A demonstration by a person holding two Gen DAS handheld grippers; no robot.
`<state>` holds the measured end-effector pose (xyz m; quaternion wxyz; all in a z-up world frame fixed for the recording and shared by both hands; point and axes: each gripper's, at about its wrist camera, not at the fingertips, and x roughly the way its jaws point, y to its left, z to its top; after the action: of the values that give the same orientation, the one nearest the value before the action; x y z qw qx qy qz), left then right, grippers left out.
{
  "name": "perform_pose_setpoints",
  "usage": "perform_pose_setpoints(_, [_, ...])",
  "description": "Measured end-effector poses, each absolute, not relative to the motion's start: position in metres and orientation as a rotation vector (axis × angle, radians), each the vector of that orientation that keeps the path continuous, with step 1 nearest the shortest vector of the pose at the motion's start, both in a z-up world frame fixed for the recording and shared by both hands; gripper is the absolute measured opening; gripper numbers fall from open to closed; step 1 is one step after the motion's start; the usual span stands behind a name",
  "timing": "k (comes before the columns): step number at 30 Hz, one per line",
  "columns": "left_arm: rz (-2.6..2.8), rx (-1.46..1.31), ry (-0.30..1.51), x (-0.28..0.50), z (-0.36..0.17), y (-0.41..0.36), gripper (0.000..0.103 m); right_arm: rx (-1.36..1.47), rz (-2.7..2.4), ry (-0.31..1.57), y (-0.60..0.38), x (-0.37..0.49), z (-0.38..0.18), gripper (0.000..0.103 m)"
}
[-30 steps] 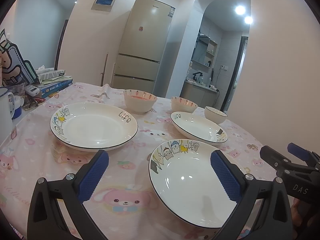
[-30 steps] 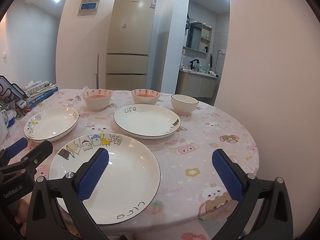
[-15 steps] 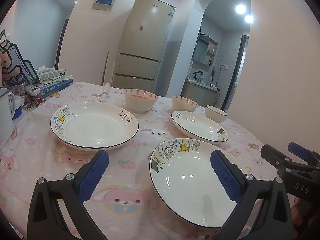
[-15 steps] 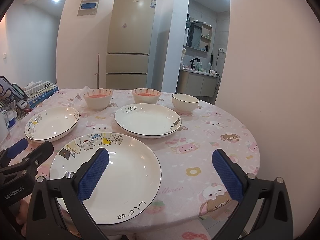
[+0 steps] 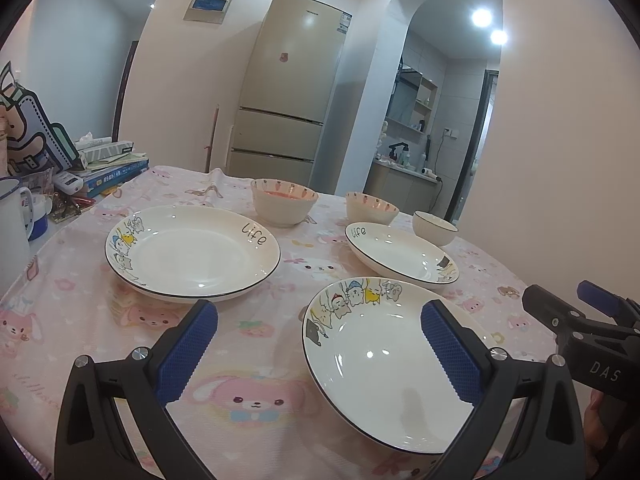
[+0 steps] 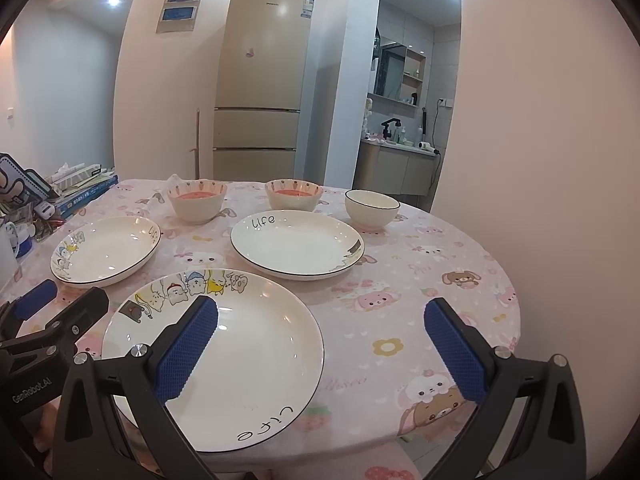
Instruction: Organize plates and bowls
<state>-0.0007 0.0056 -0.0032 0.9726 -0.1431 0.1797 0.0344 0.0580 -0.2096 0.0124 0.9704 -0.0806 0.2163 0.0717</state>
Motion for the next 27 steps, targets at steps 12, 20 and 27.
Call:
perform_pose_setpoints(12, [0.06, -0.286, 0.366, -0.001, -0.002, 0.004, 0.103, -0.162, 0.145, 0.439, -0.209, 0.058, 0.012, 0.103])
perform_pose_setpoints(20, [0.042, -0.281, 0.358, 0.001, -0.003, 0.002, 0.103, -0.154, 0.15, 0.446, -0.211, 0.059, 0.01, 0.103])
perform_pose_setpoints(27, [0.027, -0.266, 0.376, 0.005, -0.003, -0.004, 0.103, -0.139, 0.134, 0.47, -0.218, 0.067, 0.006, 0.103])
